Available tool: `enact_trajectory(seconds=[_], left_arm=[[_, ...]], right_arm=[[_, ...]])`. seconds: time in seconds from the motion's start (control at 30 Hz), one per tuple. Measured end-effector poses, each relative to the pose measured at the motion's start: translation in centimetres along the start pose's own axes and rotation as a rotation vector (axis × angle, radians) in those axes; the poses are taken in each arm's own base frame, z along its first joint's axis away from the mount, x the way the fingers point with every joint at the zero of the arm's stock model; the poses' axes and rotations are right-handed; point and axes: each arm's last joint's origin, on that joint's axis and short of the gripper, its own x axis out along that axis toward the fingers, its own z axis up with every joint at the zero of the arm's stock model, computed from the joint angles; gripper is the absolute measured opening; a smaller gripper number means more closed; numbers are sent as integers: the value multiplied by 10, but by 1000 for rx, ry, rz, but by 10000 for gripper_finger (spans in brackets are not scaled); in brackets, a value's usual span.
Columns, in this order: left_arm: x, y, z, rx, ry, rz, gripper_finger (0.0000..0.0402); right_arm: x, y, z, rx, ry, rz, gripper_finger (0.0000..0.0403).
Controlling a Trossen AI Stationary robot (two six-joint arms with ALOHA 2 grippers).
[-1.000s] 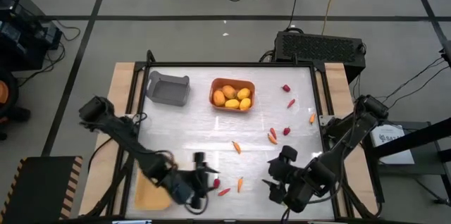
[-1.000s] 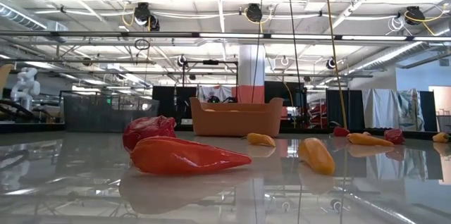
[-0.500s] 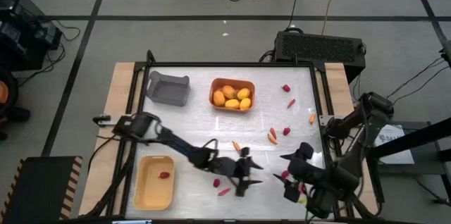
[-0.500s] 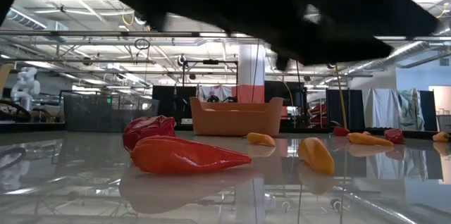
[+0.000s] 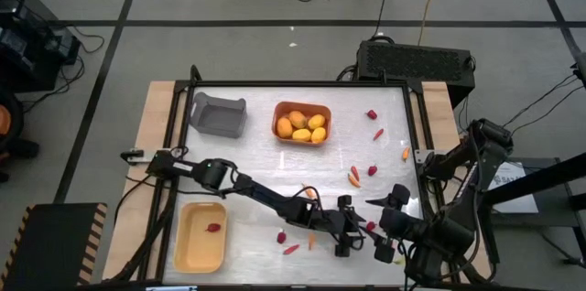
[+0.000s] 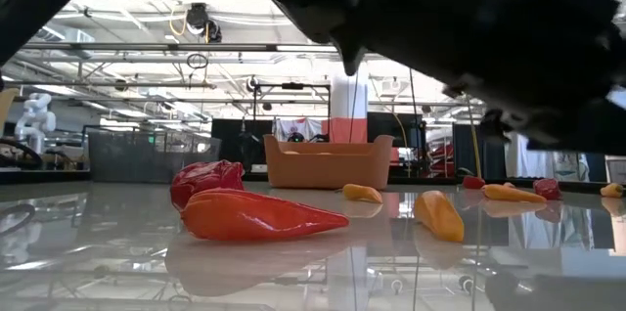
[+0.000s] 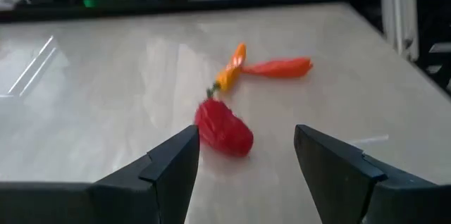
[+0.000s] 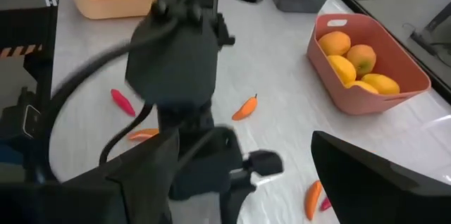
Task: Sort produce into baskets
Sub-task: Put the red chili pepper into the yellow bin
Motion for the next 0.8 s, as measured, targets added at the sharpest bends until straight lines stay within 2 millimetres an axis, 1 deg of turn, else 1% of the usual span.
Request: enact_trajectory(seconds=[0.17,0.3,0.37,0.43,0.8], left_arm=[[11,3,-10,-34,23,33,240],[18,11,-14,-144,12,50,240],[22,14,-21,-191,17,25,240],[26,14,-23,-217,6,5,240],[48,9,-37,-203,-34,29,240]], right_arm=[[5,-2,3,9,2,-17,313],[10,-3,6,22,4,-34,313],[12,-4,8,27,5,-42,313],[14,-5,9,19,7,-47,313],[21,-8,14,-2,12,-71,313]])
